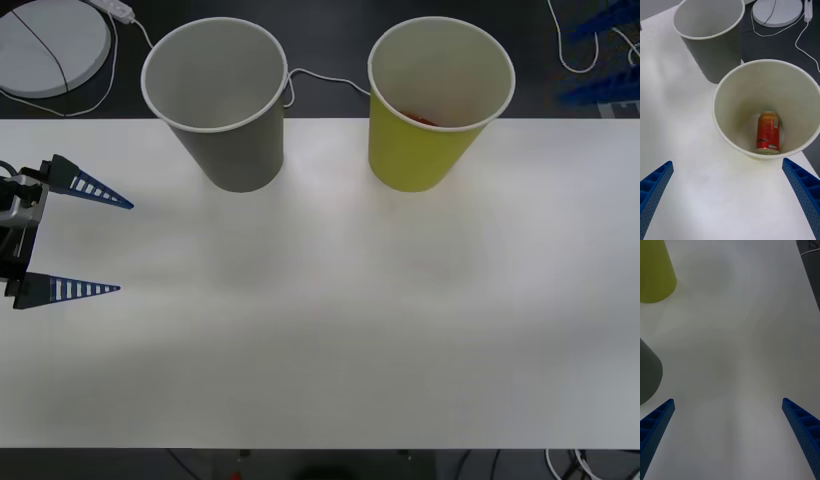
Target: Put the can into the green bin and the plastic bottle into the gray bin
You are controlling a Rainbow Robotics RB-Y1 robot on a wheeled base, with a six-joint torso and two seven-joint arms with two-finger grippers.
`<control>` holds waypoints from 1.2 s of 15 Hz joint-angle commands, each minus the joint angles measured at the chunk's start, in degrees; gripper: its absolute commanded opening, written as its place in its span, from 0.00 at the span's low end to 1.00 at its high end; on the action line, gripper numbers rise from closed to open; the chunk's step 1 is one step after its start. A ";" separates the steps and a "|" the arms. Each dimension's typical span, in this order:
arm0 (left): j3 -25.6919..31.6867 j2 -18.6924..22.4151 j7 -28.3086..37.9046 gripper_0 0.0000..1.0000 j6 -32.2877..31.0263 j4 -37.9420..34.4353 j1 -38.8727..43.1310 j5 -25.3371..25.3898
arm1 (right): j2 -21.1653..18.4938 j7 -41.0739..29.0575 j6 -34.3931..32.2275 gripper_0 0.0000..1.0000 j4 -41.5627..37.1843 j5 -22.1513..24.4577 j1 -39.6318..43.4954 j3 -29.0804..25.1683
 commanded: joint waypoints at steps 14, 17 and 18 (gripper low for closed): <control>0.00 0.00 0.00 1.00 0.00 0.00 0.00 0.00 | 3.27 34.58 0.01 1.00 -10.18 -3.29 31.80 -16.42; 0.00 0.00 0.00 1.00 0.00 0.00 0.00 0.00 | 5.46 37.21 0.01 1.00 -10.18 -2.32 33.99 -17.56; 0.00 0.00 0.00 1.00 0.00 0.00 0.00 0.00 | 5.90 37.56 0.01 1.00 -10.18 -2.32 34.61 -17.65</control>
